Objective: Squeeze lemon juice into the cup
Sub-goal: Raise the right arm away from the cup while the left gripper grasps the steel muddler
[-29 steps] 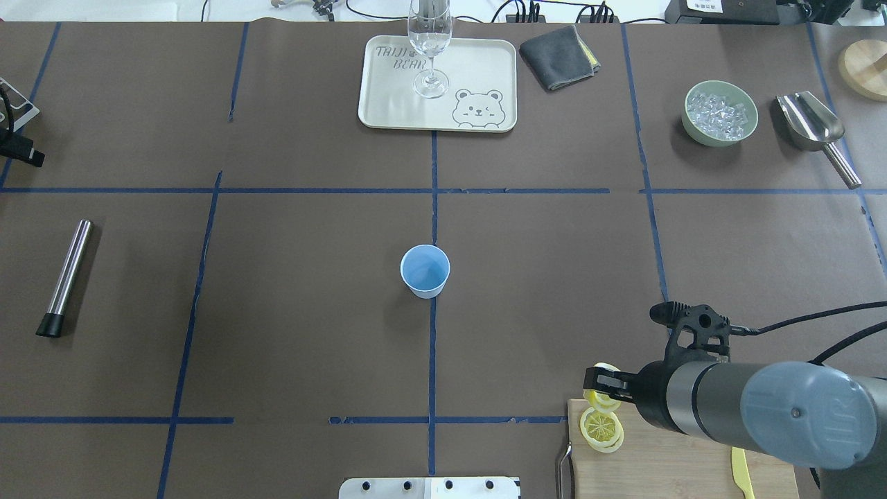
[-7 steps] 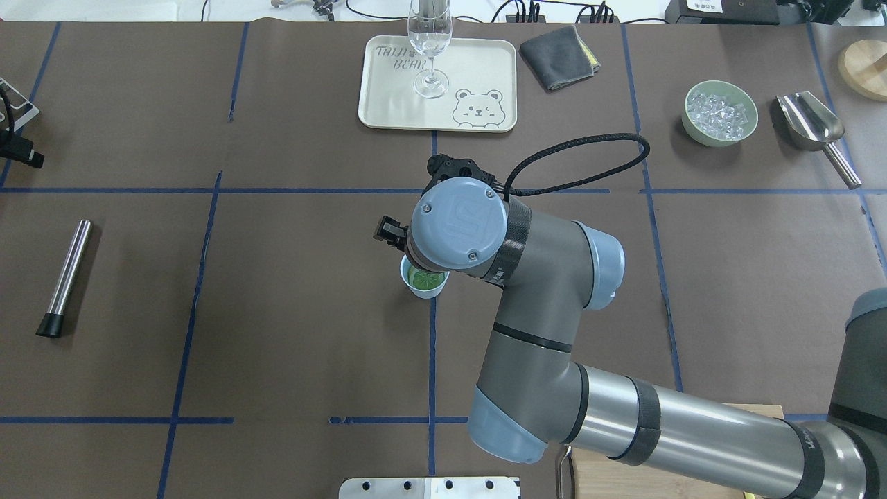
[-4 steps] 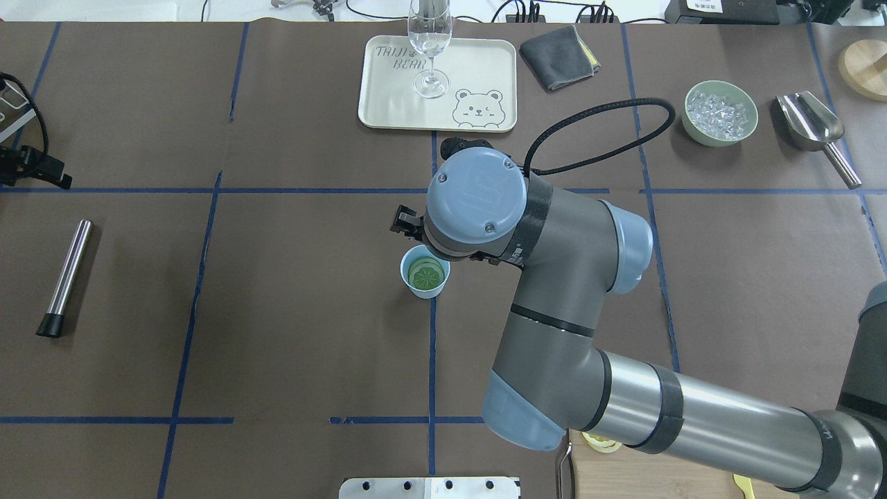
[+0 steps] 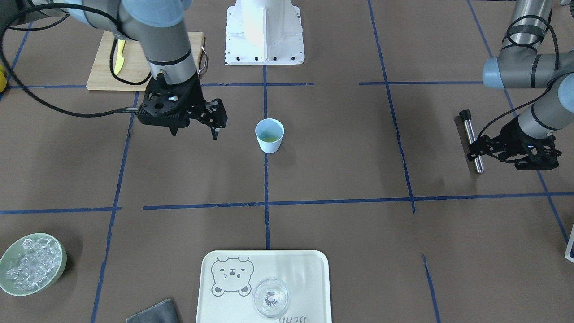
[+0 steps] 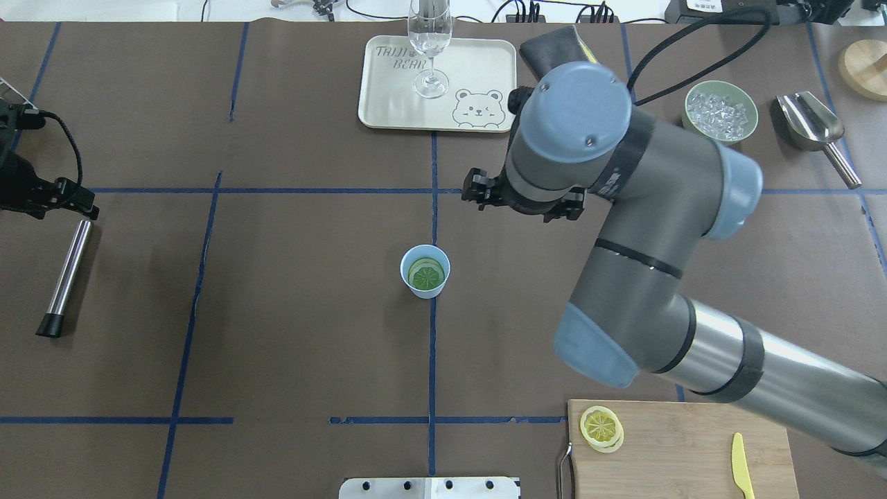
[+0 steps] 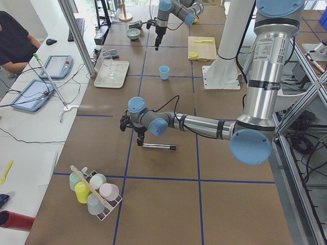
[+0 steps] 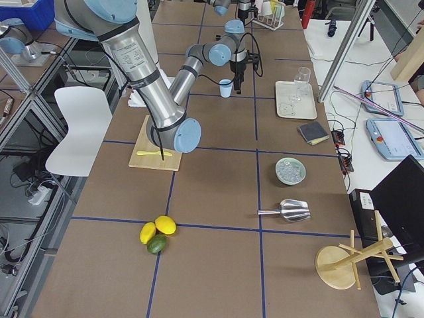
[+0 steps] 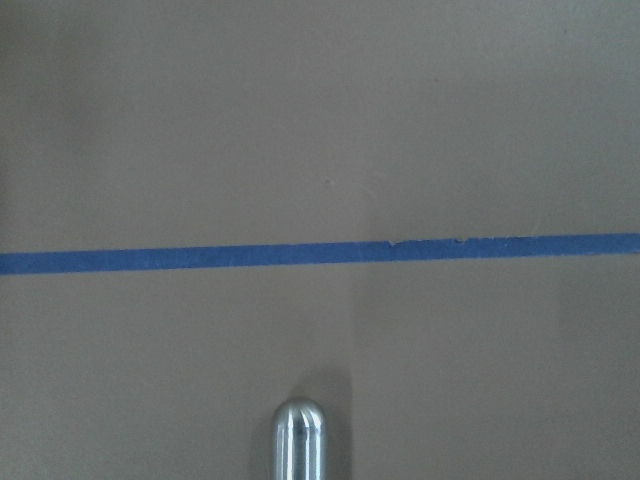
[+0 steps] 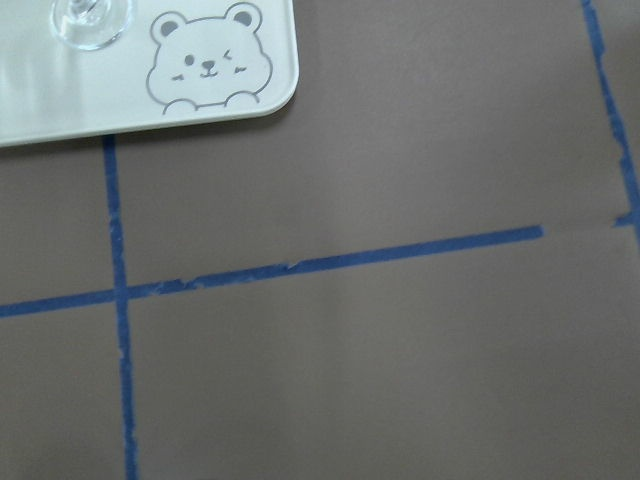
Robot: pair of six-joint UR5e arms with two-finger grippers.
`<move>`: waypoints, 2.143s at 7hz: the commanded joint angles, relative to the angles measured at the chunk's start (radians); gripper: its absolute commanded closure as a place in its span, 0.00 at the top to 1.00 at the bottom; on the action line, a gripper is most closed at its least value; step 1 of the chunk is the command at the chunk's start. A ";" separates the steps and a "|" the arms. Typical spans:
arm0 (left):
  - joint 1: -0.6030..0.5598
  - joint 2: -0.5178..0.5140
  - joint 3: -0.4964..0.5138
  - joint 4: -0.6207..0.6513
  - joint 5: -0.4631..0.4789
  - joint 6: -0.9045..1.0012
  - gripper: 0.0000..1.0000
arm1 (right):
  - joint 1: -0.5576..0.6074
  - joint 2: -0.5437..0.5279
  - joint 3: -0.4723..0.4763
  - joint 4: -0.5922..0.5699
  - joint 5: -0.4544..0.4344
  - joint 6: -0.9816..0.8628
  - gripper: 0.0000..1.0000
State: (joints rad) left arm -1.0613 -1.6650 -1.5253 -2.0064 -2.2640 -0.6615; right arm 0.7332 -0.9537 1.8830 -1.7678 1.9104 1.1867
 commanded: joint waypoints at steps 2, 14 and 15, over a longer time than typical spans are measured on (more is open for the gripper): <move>0.047 0.031 0.022 -0.003 0.001 0.003 1.00 | 0.185 -0.078 0.004 0.005 0.114 -0.230 1.00; 0.002 0.028 -0.152 0.009 0.082 -0.001 0.00 | 0.290 -0.121 0.004 0.007 0.177 -0.337 1.00; 0.001 0.013 -0.201 0.011 0.259 -0.007 0.00 | 0.316 -0.143 0.005 0.007 0.182 -0.354 1.00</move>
State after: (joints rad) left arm -1.0483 -1.6380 -1.6650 -1.9968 -2.1638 -0.6614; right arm 1.0236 -1.0751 1.8867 -1.7612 2.0880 0.8560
